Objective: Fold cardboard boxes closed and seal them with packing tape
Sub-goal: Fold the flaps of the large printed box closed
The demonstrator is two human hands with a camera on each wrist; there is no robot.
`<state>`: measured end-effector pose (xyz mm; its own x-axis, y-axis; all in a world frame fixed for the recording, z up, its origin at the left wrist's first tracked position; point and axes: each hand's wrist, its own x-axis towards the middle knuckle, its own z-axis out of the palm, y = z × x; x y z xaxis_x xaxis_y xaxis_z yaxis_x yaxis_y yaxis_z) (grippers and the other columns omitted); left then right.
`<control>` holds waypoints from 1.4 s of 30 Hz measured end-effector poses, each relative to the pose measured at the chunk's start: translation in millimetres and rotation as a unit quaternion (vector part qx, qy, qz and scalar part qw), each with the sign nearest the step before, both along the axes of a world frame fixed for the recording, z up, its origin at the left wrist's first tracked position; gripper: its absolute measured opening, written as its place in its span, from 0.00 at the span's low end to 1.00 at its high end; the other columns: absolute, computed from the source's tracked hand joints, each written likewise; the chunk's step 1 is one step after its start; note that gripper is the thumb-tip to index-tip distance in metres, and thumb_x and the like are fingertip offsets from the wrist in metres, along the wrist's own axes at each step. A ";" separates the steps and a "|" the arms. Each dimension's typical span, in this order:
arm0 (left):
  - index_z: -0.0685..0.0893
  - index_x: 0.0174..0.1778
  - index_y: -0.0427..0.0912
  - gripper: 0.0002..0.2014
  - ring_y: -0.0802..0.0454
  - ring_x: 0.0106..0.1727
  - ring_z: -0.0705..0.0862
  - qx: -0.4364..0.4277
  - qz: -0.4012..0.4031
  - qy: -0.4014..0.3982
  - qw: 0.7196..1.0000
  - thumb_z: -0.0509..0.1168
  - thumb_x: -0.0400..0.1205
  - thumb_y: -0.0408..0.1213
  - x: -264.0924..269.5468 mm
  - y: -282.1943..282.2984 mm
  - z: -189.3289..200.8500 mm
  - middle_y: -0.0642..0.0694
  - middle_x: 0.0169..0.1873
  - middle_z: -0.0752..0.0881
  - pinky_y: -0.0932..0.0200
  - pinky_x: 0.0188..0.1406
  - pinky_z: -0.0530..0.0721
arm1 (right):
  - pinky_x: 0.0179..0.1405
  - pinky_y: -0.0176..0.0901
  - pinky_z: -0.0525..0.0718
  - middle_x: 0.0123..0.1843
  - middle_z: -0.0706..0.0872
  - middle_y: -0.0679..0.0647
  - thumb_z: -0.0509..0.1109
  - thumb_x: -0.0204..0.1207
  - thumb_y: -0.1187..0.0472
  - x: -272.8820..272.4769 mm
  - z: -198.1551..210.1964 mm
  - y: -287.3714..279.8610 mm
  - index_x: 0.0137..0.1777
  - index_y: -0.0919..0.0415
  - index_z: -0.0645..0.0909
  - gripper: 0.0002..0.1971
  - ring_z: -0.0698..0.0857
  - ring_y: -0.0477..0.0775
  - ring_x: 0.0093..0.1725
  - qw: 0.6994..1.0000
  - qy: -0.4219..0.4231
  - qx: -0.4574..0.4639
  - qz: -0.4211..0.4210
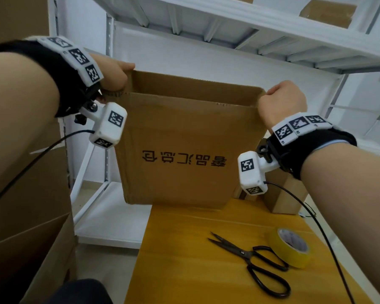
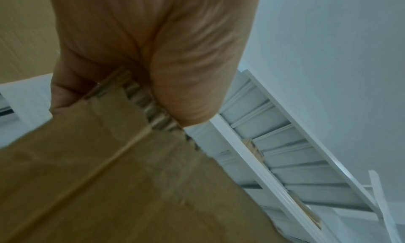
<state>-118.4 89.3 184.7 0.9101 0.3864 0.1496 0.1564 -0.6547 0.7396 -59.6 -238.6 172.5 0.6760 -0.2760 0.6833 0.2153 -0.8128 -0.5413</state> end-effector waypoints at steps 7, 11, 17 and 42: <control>0.81 0.69 0.33 0.18 0.38 0.59 0.81 0.092 -0.006 -0.056 0.994 0.62 0.84 0.35 8.6 -19.1 -0.9 0.31 0.68 0.81 0.46 0.60 0.79 | 0.27 0.44 0.64 0.37 0.78 0.54 0.59 0.78 0.58 4.4 -8.4 -14.2 0.47 0.61 0.77 0.08 0.72 0.50 0.31 0.998 0.044 0.042 0.006; 0.88 0.53 0.37 0.20 0.30 0.54 0.86 0.015 -0.097 0.004 0.995 0.65 0.83 0.52 7.5 -13.9 -8.0 0.30 0.54 0.88 0.37 0.62 0.83 | 0.28 0.46 0.65 0.29 0.71 0.53 0.57 0.78 0.49 9.1 -14.6 -18.1 0.32 0.58 0.68 0.17 0.70 0.55 0.29 0.996 0.037 0.073 0.022; 0.86 0.61 0.41 0.12 0.36 0.46 0.88 0.027 -0.129 0.013 0.991 0.61 0.87 0.38 8.0 -20.6 -1.3 0.35 0.53 0.87 0.50 0.34 0.89 | 0.42 0.45 0.72 0.46 0.78 0.56 0.58 0.83 0.48 25.3 -13.6 -24.5 0.45 0.56 0.77 0.13 0.74 0.56 0.42 0.988 0.107 0.084 0.076; 0.67 0.73 0.46 0.38 0.37 0.72 0.72 0.122 0.069 -0.141 0.980 0.74 0.73 0.59 45.1 -5.1 -63.2 0.37 0.72 0.67 0.41 0.72 0.72 | 0.61 0.56 0.88 0.53 0.90 0.48 0.76 0.77 0.64 47.0 -59.6 -10.2 0.53 0.48 0.82 0.11 0.90 0.53 0.54 0.939 0.115 0.219 0.240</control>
<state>-73.3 84.2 121.5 0.7609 0.4237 0.4914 0.0675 -0.8050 0.5895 -12.6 -248.8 112.9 0.9102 -0.1222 0.3957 0.3361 -0.3401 -0.8783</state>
